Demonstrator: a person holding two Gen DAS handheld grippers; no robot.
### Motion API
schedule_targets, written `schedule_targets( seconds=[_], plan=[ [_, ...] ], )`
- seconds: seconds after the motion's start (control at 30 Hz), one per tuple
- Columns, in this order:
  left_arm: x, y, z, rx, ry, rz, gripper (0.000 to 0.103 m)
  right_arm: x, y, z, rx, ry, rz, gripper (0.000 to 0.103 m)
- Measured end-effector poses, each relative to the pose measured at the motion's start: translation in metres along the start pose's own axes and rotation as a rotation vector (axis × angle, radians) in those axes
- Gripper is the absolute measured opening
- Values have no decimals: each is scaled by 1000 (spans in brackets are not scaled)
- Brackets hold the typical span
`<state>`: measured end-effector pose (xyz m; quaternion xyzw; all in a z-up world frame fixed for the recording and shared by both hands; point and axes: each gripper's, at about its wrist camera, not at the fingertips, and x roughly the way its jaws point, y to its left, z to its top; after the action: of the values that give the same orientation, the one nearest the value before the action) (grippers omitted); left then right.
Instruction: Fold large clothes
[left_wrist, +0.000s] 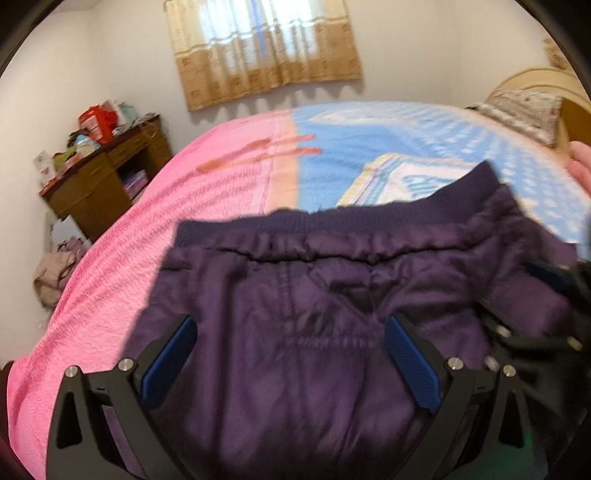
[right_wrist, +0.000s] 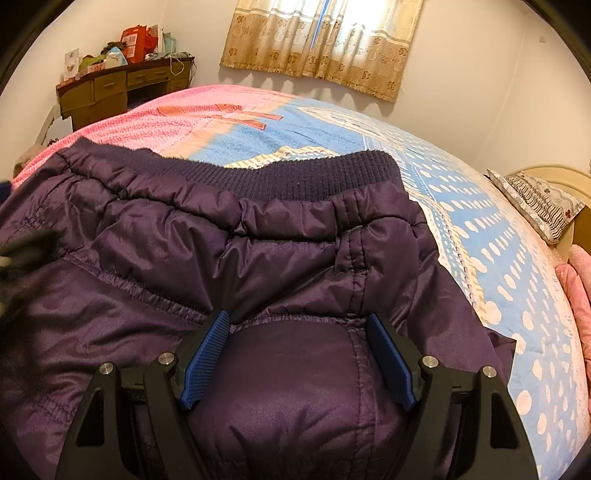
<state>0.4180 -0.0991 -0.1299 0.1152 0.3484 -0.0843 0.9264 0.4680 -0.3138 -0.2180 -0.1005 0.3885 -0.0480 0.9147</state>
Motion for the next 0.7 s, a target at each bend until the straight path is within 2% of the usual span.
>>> schedule_targets(
  seconds=[0.1, 0.17, 0.23, 0.3, 0.37, 0.47, 0.5, 0.6, 0.63, 0.7],
  plan=[
    [-41, 38, -1, -3, -65, -57, 103, -8, -7, 0, 17, -15, 24, 78],
    [-54, 73, 0, -37, -69, -61, 103, -23, -14, 3, 32, -1, 37, 78],
    [-54, 112, 2, -93, -59, -88, 103, -52, -12, 7, 35, -66, 24, 78],
    [-41, 152, 4, -161, -40, -127, 103, -91, 1, 8, -1, -158, 13, 84],
    [-23, 176, 6, -209, -8, -155, 103, -115, 22, 6, -41, -202, 55, 85],
    [5, 191, 7, -291, 49, -248, 103, -145, 74, -6, -161, -254, 140, 86],
    [20, 193, 9, -320, 83, -322, 103, -152, 95, -12, -218, -265, 169, 86],
    [49, 181, 7, -348, 167, -429, 103, -161, 152, -30, -350, -272, 234, 86],
    [60, 176, 7, -335, 196, -446, 103, -162, 169, -35, -388, -272, 258, 86],
    [81, 170, 7, -315, 248, -434, 103, -163, 197, -44, -473, -283, 258, 86]
  ],
)
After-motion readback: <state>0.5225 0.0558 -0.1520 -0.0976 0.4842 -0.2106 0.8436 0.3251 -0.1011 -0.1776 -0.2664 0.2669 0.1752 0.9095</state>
